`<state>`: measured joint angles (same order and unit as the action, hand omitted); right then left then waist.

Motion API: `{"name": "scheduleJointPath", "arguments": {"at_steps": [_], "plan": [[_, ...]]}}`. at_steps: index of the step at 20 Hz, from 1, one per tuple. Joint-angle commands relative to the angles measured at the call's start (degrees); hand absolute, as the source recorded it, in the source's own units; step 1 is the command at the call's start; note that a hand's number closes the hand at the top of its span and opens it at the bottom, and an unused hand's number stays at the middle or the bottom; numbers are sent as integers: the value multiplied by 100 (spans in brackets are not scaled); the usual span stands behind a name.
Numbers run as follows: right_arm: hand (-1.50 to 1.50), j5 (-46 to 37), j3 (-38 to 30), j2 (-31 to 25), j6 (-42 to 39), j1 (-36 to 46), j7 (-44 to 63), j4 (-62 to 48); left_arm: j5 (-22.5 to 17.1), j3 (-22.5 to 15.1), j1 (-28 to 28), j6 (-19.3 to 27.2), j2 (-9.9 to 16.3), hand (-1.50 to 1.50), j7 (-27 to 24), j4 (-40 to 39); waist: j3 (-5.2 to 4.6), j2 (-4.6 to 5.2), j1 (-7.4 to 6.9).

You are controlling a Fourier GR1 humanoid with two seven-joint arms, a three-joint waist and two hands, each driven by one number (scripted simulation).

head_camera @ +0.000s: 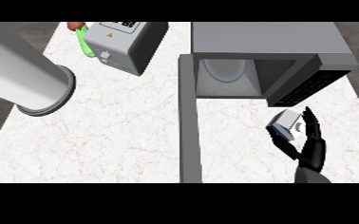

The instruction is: Pick up the milk, place it into the microwave and close the microwave

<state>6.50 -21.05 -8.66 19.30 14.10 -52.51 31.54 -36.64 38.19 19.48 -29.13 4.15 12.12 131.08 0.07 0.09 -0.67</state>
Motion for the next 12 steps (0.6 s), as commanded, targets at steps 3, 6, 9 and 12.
{"name": "scheduleJointPath", "arguments": {"at_steps": [3,6,9,12], "plan": [[150,-201,199,-128,-245,264,-539,-476,232,-109,-239,35,-86,-150,-25,-75,-3,-1,22],[150,-271,15,-382,-48,422,-1150,-905,56,-111,-83,-13,-143,-150,55,55,4,14,-30],[150,-263,83,-294,-352,584,-1241,-937,121,-178,-120,117,-153,-150,260,195,3,9,-17],[150,-662,605,-212,-833,700,-1138,-822,41,60,-286,138,127,-150,169,0,5,17,-41]]}}
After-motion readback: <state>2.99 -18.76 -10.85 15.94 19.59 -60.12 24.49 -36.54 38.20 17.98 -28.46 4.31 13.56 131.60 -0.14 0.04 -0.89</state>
